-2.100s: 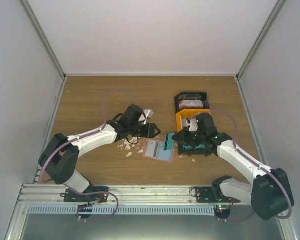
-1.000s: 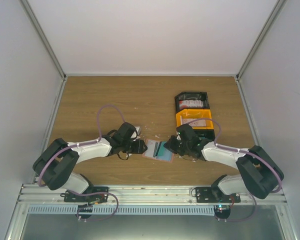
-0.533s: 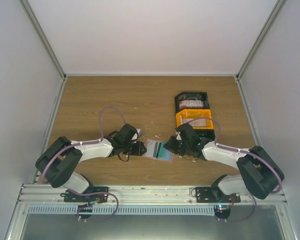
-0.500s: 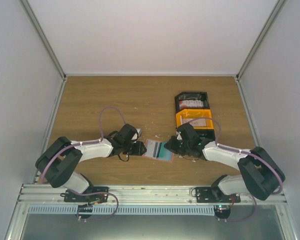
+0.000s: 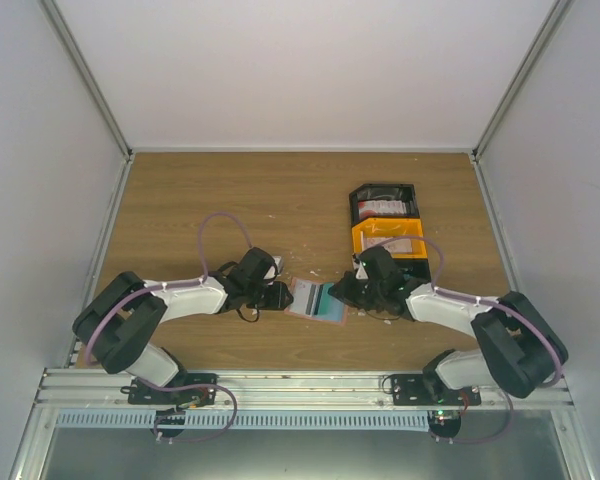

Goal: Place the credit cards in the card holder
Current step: Insert the credit card into the card holder.

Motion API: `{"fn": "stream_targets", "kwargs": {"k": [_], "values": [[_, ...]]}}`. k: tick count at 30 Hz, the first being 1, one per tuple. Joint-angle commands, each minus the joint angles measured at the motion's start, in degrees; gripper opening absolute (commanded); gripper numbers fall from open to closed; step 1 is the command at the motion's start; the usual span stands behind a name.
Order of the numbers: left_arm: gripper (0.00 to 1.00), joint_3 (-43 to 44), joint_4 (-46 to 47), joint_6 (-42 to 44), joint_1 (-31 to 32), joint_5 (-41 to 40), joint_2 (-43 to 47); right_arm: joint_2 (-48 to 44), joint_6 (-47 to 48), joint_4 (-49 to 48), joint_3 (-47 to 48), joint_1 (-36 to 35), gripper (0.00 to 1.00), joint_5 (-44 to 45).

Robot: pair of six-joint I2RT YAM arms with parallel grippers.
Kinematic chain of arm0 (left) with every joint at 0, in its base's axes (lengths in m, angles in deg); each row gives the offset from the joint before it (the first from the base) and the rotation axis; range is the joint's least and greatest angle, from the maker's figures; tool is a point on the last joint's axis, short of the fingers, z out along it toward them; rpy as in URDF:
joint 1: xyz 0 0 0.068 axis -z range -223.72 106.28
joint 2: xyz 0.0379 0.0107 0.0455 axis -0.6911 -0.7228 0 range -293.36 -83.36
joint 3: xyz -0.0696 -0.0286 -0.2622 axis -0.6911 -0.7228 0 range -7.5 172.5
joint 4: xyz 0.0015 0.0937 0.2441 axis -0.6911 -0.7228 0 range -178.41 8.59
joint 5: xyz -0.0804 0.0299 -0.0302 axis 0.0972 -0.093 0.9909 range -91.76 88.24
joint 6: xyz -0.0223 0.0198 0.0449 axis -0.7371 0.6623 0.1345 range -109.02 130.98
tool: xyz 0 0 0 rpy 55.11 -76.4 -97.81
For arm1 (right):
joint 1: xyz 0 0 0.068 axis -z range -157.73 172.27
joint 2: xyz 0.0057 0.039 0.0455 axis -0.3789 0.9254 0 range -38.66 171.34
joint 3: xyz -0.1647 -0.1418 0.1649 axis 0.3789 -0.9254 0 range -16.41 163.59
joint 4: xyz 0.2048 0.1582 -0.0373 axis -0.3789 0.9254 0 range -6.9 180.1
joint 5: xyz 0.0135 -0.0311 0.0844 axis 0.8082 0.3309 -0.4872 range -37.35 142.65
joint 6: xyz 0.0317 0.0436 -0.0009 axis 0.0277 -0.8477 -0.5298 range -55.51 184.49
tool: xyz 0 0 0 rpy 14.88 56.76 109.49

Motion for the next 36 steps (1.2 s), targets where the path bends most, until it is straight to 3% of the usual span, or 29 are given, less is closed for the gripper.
{"fn": "stream_targets", "kwargs": {"k": [1,18,36], "values": [[0.34,-0.03,0.16,-0.4,0.31,-1.03,-1.8,2.57,-3.67,-8.15,-2.03,0.25,0.01,-1.68],[0.23,-0.8,1.11,-0.17,0.31,-0.05,-3.24,10.57,-5.09,-15.87,-3.93,-1.8,0.0,0.09],[0.19,-2.29,3.05,-0.23,0.31,2.03,-3.05,16.91,-5.39,-17.68,0.64,-7.16,0.02,2.57]]}}
